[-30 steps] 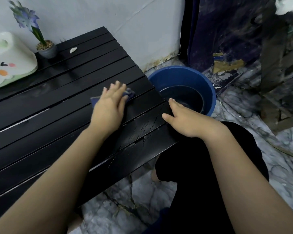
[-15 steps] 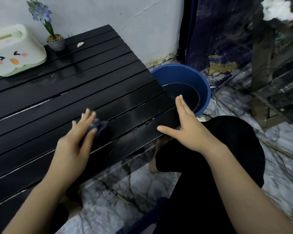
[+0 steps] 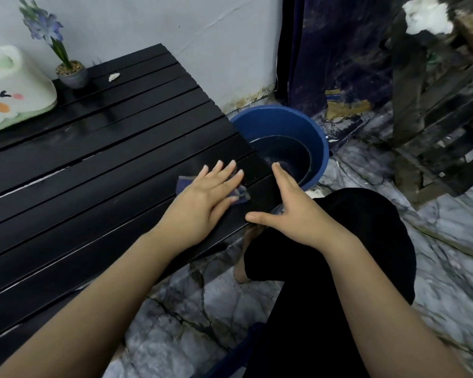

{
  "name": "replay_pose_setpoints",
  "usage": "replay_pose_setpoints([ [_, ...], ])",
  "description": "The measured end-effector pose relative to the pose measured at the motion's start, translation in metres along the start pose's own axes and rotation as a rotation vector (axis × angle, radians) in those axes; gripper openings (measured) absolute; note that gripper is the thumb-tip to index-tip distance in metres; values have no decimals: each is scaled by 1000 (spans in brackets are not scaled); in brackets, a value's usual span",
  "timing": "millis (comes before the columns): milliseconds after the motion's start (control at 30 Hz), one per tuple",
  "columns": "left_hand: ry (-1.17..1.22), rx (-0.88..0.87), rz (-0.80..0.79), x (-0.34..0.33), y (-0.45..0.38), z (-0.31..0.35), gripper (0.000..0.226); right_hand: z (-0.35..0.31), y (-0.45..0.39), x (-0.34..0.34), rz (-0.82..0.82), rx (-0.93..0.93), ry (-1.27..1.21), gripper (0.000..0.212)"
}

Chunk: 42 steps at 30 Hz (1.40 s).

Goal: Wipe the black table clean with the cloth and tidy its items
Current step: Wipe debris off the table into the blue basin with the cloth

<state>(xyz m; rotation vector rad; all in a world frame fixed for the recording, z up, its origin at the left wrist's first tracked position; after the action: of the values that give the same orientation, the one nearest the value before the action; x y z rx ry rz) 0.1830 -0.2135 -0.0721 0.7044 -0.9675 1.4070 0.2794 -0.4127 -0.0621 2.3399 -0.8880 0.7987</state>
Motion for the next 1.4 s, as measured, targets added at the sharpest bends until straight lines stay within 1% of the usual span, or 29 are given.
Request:
replay_pose_setpoints([
  [167, 32, 52, 1, -12, -87, -1, 48, -2, 4, -1, 31, -13, -50, 123],
  [233, 48, 87, -14, -11, -106, -2, 47, -2, 7, -2, 47, -20, -74, 124],
  [300, 123, 103, 1, -5, -110, -6, 46, 0, 13, -3, 57, -30, -84, 123],
  [367, 196, 102, 87, 13, -92, -8, 46, 3, 18, -3, 65, -36, -84, 123],
  [433, 200, 55, 101, 35, -51, -6, 47, 5, 21, -2, 69, -46, -88, 122],
  [500, 106, -7, 13, 47, 7, -21, 49, 5, 21, 0, 63, -58, -83, 120],
  [567, -62, -61, -91, 49, 67, -38, 53, 4, 20, 1, 64, -63, -63, 117],
  [600, -140, -85, -111, 47, 91, -42, 55, 3, 20, 2, 68, -64, -53, 116],
  [633, -158, -84, -130, 45, 110, -42, 56, 2, 20, 1, 73, -64, -45, 115],
  [667, -121, -52, -143, 45, 124, -36, 56, 1, 19, 1, 77, -65, -38, 114],
  [733, -64, -43, -113, 46, 137, -22, 51, 0, 19, 1, 88, -65, -30, 113],
  [800, -35, -40, -87, 46, 129, -9, 50, 0, 19, 1, 103, -67, -38, 111],
  [1033, -79, -180, -152, 10, 41, 13, 51, 1, 19, 1, 151, -65, -89, 106],
  [1133, -86, -204, -138, -2, 9, 18, 51, 7, 16, 1, 172, -90, -94, 92],
  [1167, -76, -203, -130, -5, 0, 18, 51, 8, 15, 0, 171, -95, -96, 88],
  [1200, -68, -202, -124, -8, -8, 19, 51, 9, 13, -1, 169, -97, -100, 91],
  [1267, -55, -195, -117, -12, -23, 19, 51, 10, 12, -2, 164, -96, -93, 105],
  [1300, -48, -187, -111, -13, -31, 20, 50, 10, 11, -2, 165, -96, -90, 106],
  [1400, -7, -145, -77, -16, -61, 21, 49, 13, 10, -1, 175, -107, -93, 94],
])
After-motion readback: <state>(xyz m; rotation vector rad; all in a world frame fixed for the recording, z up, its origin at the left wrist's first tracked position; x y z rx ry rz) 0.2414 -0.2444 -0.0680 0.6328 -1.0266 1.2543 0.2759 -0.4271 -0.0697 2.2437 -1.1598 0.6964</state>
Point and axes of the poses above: each hand's wrist, its own y-axis away from the middle knuckle, its own x-axis out of the back of the hand, z = x × y, the point moved 1 cm from there along -y, towards the middle knuckle, and after that the axes turned 2 degrees about z, right-handed, at the moved point
